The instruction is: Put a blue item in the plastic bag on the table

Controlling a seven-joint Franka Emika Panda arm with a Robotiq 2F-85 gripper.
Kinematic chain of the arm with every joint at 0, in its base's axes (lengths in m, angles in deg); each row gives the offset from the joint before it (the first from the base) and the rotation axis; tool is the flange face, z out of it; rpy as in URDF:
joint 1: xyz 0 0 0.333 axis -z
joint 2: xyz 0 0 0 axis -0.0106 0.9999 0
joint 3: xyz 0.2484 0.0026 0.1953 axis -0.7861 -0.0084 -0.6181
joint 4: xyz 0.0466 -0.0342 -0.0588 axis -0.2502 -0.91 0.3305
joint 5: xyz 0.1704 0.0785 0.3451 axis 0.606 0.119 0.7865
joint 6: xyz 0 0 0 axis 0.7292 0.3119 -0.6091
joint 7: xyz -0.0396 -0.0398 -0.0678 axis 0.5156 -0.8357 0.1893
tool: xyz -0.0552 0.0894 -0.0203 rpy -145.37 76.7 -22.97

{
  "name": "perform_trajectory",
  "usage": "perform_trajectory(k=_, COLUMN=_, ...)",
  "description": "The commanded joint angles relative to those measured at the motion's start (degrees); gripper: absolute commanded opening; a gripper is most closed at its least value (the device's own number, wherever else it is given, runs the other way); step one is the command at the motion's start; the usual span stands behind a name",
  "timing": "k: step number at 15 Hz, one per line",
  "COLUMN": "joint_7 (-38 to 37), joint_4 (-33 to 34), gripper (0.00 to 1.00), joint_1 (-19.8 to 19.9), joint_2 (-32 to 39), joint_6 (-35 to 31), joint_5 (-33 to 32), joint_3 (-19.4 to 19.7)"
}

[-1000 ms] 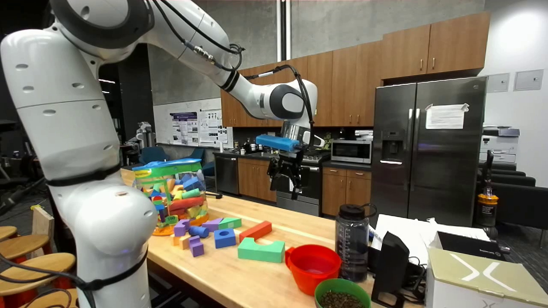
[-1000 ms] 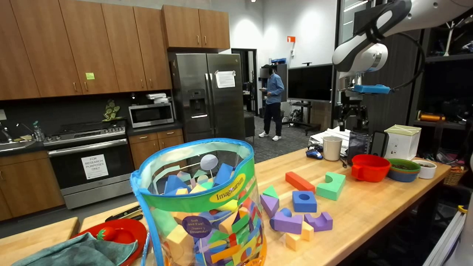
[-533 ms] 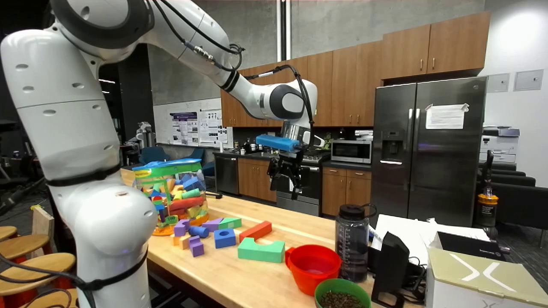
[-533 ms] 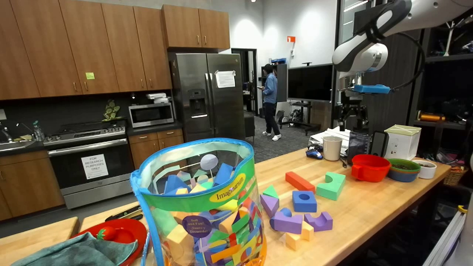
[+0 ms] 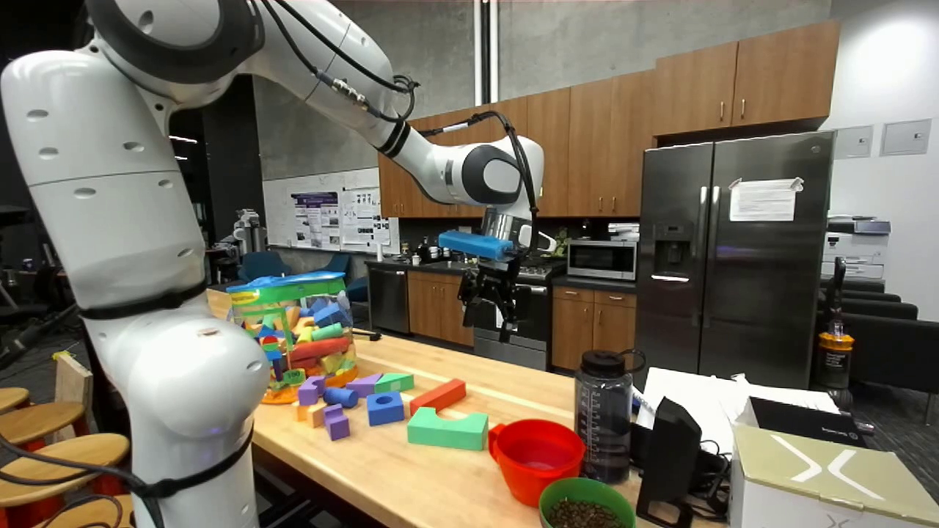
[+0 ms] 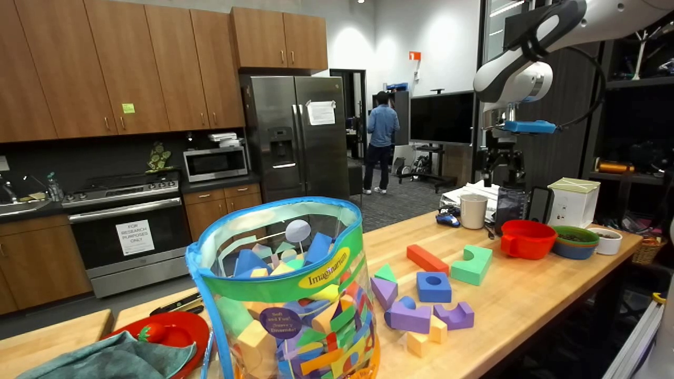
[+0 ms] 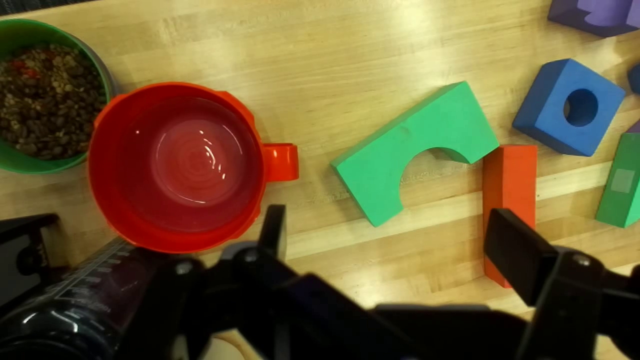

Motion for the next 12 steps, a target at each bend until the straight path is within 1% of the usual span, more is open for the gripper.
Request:
perform_trajectory(k=1, joint_7=0.2, joint_4=0.1, gripper=1.00, joint_1=1.2, joint_2=0.1, joint_6=0.1, joint_5=0.2, joint_3=-1.1)
perform_trajectory(k=8, joint_7=0.2, joint_4=0.1, gripper=1.00, joint_1=1.2, joint_2=0.1, joint_6=0.1, joint_5=0.2, joint_3=-1.1)
perform_trajectory(k=12, joint_7=1.2, joint_4=0.8, gripper=1.00, joint_1=0.0, joint_2=2.2, joint_6=-0.1, joint_5=1.0, joint_3=-2.4)
